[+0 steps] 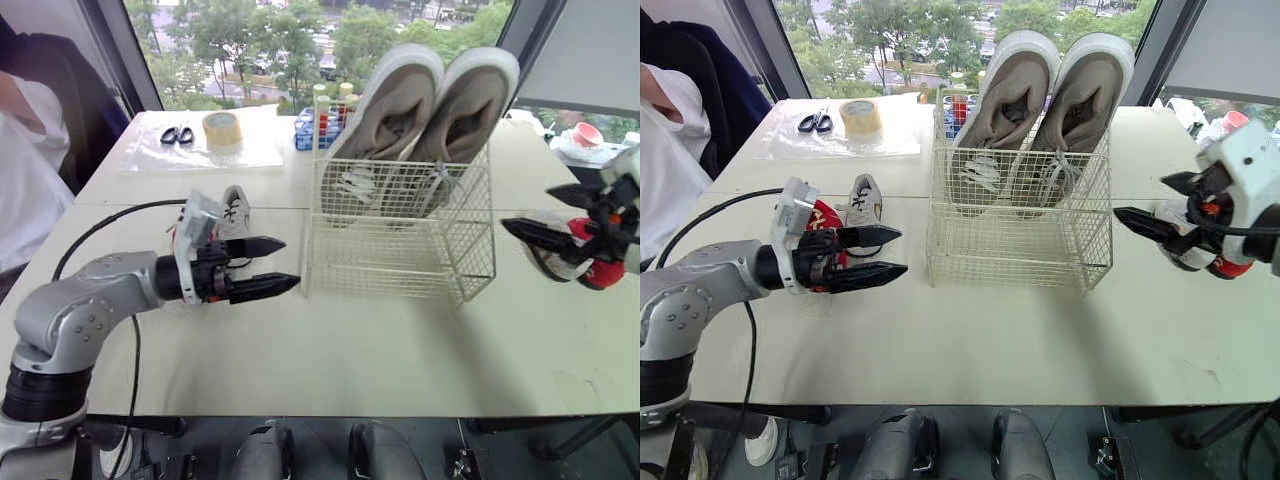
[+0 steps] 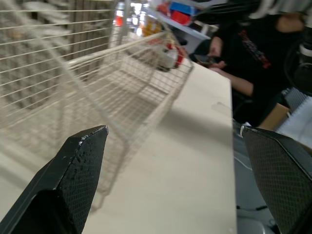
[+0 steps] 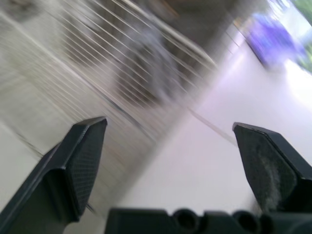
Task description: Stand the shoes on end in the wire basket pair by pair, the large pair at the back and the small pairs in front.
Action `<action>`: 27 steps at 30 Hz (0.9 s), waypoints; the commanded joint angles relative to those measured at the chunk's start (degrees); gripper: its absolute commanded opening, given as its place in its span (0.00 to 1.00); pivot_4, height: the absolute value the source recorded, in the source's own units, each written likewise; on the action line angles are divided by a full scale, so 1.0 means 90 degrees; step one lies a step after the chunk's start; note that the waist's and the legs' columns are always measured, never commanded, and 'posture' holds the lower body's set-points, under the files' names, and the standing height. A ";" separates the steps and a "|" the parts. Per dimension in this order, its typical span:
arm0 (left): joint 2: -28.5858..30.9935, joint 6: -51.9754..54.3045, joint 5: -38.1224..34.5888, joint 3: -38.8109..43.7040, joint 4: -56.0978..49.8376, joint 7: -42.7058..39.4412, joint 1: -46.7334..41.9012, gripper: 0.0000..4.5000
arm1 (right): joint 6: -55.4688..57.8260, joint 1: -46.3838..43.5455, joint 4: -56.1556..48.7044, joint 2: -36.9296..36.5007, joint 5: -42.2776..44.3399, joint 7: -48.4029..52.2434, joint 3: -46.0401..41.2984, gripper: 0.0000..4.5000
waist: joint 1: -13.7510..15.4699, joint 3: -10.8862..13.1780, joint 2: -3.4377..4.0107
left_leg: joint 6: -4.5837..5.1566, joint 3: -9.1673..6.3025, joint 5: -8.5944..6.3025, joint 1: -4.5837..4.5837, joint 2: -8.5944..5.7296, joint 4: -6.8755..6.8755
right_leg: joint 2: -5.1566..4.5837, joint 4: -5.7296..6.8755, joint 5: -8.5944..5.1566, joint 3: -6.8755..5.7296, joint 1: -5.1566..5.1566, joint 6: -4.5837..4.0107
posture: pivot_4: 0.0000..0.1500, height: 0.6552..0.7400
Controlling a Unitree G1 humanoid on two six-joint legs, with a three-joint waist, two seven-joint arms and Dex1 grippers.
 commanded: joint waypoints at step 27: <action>-0.0956 -0.0760 0.1039 -0.0895 -0.0277 0.0472 -0.0253 1.00 | -0.4598 -0.2343 0.7979 0.0763 -0.2889 -0.0629 0.2725 0.57 | -0.0060 -0.0005 0.0018 | -0.0026 0.0014 0.0019 0.0009 0.0000 -0.0004 | 0.0009 -0.0002 0.0011 0.0019 0.0002 0.0020 | 1.00 1.00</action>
